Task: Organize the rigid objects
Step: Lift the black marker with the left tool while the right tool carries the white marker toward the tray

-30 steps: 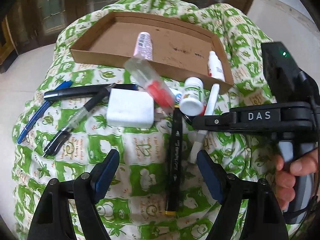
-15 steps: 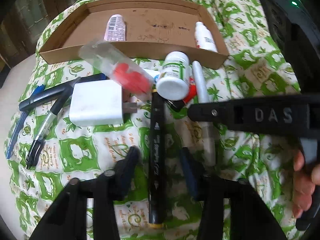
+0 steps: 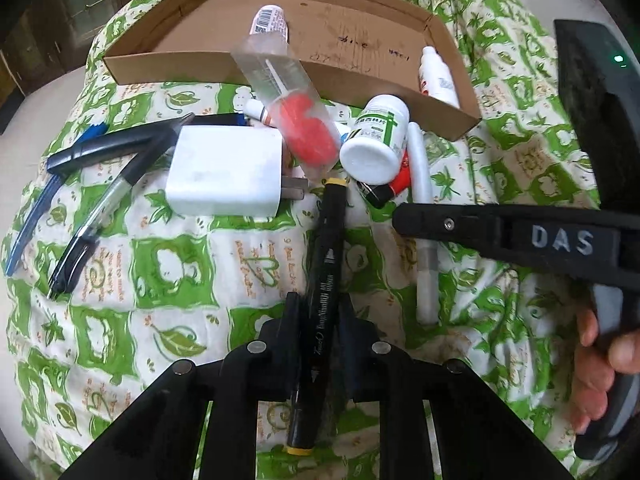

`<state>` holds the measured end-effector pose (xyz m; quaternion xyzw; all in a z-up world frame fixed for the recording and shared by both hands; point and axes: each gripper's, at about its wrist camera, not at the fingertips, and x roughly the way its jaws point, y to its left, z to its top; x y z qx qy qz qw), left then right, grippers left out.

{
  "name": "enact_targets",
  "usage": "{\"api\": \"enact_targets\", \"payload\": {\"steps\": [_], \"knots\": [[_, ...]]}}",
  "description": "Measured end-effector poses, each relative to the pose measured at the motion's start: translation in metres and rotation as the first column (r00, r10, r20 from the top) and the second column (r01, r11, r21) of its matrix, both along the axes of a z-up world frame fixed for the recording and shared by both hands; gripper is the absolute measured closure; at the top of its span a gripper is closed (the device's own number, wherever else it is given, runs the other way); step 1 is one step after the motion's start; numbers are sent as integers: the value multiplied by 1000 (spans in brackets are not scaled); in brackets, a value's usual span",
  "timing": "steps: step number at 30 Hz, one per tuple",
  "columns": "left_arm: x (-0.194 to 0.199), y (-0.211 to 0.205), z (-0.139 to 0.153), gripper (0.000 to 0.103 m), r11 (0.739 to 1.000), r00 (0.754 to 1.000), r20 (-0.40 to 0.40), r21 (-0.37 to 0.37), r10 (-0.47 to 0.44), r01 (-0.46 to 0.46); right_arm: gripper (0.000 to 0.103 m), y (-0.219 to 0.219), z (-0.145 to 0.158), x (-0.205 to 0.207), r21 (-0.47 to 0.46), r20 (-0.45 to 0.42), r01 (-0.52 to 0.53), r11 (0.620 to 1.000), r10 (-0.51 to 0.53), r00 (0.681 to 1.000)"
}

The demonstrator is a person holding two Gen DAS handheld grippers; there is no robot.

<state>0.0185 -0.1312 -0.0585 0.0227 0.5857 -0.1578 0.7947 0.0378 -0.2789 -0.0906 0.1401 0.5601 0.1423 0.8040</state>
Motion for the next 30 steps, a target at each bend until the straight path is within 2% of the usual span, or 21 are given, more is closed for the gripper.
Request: {"api": "enact_targets", "payload": {"steps": [9, 16, 20, 24, 30], "knots": [[2, -7, -4, 86, 1000, 999, 39, 19, -4, 3, 87, 4, 0, -1, 0, 9, -13, 1000, 13, 1000], [-9, -5, 14, 88, 1000, 998, 59, 23, 3, -4, 89, 6, 4, -3, 27, 25, -30, 999, 30, 999], [-15, -5, 34, 89, 1000, 997, 79, 18, 6, -8, 91, 11, 15, -8, 56, 71, -67, 996, 63, 996], [-19, -5, 44, 89, 1000, 996, 92, 19, 11, -13, 91, 17, 22, -12, 56, 108, -94, 994, 87, 990], [-18, 1, 51, 89, 1000, 995, 96, 8, 21, -22, 91, 14, 24, -11, 67, 111, -86, 994, 78, 991]]}}
